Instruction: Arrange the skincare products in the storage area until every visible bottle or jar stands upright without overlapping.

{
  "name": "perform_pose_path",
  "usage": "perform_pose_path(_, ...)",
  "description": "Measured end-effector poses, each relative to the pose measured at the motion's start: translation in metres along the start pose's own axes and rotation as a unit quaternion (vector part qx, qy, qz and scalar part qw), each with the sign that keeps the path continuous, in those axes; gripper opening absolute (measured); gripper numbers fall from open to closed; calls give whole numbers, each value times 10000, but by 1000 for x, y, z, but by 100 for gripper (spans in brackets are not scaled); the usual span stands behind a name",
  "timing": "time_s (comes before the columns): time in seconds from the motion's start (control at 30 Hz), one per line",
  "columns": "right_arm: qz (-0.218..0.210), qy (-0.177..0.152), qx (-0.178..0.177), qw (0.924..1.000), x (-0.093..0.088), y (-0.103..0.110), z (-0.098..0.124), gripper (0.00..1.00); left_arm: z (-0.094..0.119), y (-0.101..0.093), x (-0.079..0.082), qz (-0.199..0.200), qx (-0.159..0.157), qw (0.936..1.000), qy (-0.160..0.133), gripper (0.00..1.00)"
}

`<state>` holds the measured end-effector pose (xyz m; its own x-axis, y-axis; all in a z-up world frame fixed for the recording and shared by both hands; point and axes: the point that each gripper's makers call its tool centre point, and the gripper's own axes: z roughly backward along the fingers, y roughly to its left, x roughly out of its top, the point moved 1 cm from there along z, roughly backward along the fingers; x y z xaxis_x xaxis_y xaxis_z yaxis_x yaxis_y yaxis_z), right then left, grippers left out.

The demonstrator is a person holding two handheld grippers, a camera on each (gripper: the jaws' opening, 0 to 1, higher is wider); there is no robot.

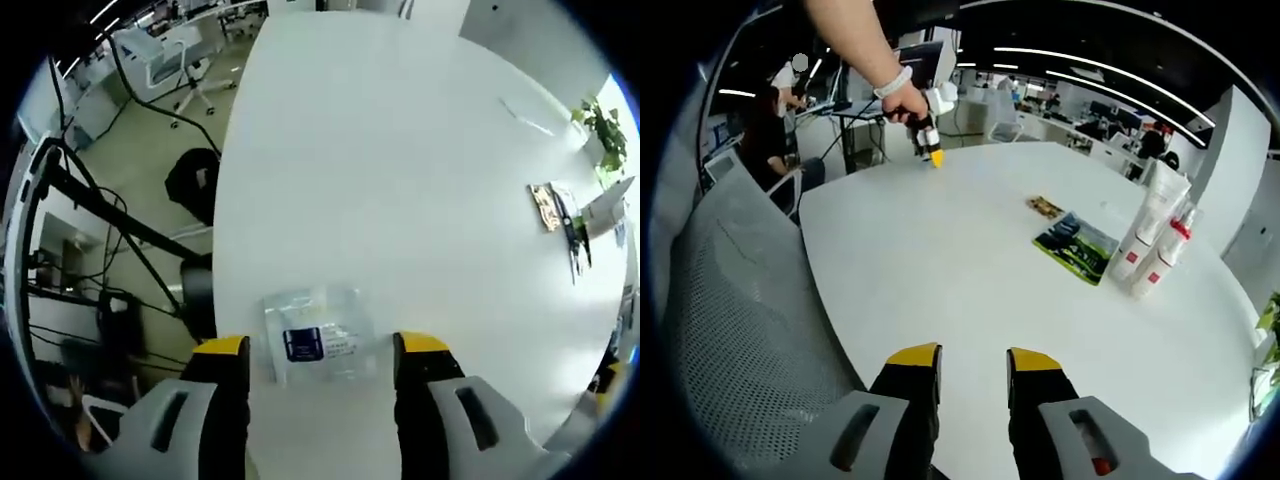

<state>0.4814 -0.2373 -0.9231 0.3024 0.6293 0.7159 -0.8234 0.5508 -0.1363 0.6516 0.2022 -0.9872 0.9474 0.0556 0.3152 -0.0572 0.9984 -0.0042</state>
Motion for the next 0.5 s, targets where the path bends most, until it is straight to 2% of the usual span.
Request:
perform_pose_path(0.07,7,3,8,10000,0,0,0,20,0,3,1,-147,-53,9999,8,37)
perform_pose_path(0.1,17,5,11,10000,0,1,0,20,1,1,2,-344,-121,9993,-12,35)
perform_pose_path(0.17,30,8,14,10000,0,1,0,20,2,-1,1,-241,-71,9997,39,35)
perform_pose_path(0.27,43,8,12,10000,0,1,0,20,3,-8,-1,-390,-127,9991,64,35)
perform_pose_path(0.37,80,0,13,10000,1,1,0,20,6,-11,1,-376,-177,9991,-22,35)
perform_pose_path(0.5,160,-20,52,9999,2,3,0,20,19,-27,-5,-388,-310,9986,-151,35)
